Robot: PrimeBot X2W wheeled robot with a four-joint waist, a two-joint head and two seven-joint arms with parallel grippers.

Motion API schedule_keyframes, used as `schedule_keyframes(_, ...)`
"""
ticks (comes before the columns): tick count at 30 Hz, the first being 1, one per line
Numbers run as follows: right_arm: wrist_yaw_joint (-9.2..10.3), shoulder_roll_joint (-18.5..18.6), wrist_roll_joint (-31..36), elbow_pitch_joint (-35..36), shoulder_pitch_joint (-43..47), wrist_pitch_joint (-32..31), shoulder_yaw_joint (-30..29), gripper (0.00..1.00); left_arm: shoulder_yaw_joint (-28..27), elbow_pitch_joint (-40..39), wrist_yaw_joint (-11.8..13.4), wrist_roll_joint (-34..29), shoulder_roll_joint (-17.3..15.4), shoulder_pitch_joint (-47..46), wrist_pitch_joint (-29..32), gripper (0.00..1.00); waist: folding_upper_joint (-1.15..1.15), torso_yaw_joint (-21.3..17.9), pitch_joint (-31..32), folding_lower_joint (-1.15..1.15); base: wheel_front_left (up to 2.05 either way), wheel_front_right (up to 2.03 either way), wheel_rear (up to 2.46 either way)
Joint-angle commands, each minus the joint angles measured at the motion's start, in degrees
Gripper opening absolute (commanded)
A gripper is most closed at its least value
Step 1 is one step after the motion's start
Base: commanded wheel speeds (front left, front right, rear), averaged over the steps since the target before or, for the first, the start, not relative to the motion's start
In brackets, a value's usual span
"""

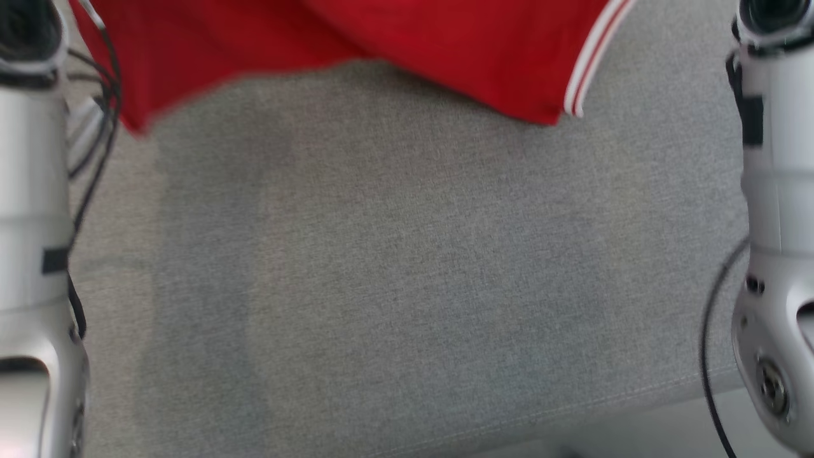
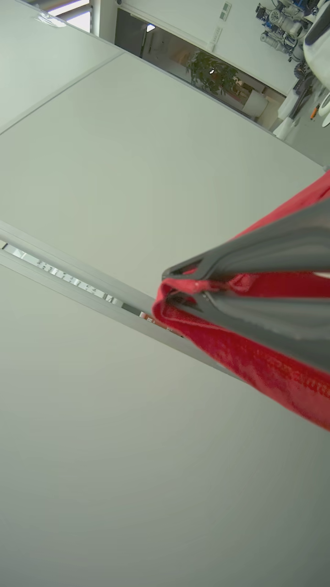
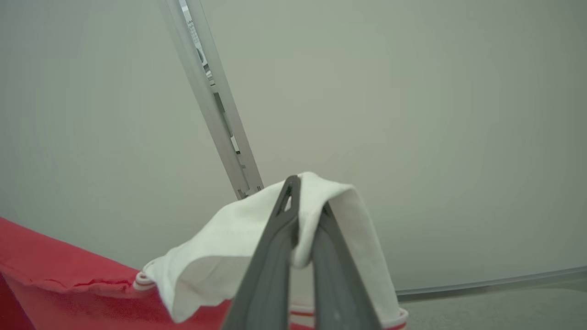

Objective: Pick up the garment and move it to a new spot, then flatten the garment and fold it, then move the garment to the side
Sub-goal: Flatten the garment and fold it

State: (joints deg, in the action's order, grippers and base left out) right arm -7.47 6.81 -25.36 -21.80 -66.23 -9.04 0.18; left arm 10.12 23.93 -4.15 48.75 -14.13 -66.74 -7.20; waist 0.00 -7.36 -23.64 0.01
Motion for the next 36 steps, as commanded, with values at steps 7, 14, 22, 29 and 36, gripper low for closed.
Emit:
schedule_keyframes(7,-0.03,-1.49,4.98,-2.64,-18.57,23.36,-2.27,0.00,-2.62,-2.21,-3.00,-2.09,1.53,-13.90,-7.82,0.00,0.00,-2.54,-9.08,-0.01,0.00,0.00,0.00)
schedule_keyframes(14,-0.03,2.23,9.01,2.59,-15.08,24.18,0.51,0.00,-2.03,-9.14,-3.36,-0.38,3.24,-8.20,-7.88,0.00,0.00,0.34,-11.40,-0.01,0.00,0.00,0.00)
schedule_keyframes(22,-0.02,9.04,2.75,1.75,3.69,24.10,11.30,0.00,4.07,-10.47,-3.40,2.87,1.53,11.77,-7.93,0.00,0.00,2.41,-7.59,-0.01,0.00,0.00,0.00)
schedule_keyframes(29,-0.01,16.54,-3.84,8.09,23.98,13.31,15.70,0.00,9.65,-11.64,-3.40,7.66,-1.97,30.18,-7.94,0.00,0.00,3.27,-0.27,-0.01,0.00,0.00,0.00)
schedule_keyframes(36,-0.02,14.65,-6.42,17.08,44.90,-1.21,8.35,0.00,12.56,-9.19,-3.40,13.08,-4.33,42.84,-7.92,0.00,0.00,4.66,6.50,-0.01,0.00,0.00,0.00)
